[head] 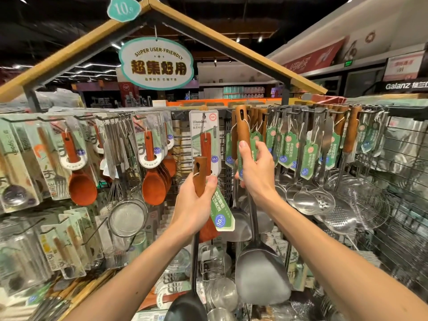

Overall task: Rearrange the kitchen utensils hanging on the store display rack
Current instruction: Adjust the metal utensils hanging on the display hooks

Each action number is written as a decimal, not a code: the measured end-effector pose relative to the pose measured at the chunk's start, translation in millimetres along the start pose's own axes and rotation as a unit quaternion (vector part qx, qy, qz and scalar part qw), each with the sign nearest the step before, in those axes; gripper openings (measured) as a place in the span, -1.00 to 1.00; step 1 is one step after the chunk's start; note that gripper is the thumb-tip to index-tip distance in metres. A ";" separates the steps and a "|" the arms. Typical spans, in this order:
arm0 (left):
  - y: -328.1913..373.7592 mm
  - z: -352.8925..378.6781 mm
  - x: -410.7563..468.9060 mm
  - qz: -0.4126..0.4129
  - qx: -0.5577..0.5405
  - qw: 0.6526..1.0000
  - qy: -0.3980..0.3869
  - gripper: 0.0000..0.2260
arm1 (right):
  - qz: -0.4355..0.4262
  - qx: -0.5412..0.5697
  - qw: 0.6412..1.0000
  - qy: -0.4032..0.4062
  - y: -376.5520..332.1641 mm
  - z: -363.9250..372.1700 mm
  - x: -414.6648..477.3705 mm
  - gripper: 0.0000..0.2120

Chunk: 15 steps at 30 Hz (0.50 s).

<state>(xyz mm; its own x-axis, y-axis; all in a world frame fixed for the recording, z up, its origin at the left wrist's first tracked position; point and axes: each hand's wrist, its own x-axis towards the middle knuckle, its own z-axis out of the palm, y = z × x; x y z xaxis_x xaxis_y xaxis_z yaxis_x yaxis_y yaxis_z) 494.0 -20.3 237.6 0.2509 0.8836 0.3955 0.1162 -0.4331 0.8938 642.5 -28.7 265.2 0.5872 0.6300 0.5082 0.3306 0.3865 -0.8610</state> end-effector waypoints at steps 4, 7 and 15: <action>6.4 1.4 0.6 0.002 0.006 1.000 -0.003 -0.84 | 0.039 -0.021 0.999 -0.026 -4.7 4.4 9.1 -0.57; 13.5 0.2 0.1 -0.010 -0.009 1.000 -0.009 -0.50 | 0.053 -0.057 0.996 -0.045 -5.9 6.5 18.8 -0.53; 13.1 -3.8 0.0 -0.038 -0.056 0.997 -0.035 -0.73 | 0.047 -0.173 0.980 -0.090 13.9 12.1 46.7 -0.47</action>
<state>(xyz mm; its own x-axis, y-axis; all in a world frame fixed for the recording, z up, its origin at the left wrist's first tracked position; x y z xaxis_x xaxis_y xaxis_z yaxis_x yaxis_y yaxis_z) 491.9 -25.4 250.2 0.3126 0.8970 0.3125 0.0311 -0.3385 0.9405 665.5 14.2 277.2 0.4974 0.7721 0.3955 0.5301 0.0904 -0.8431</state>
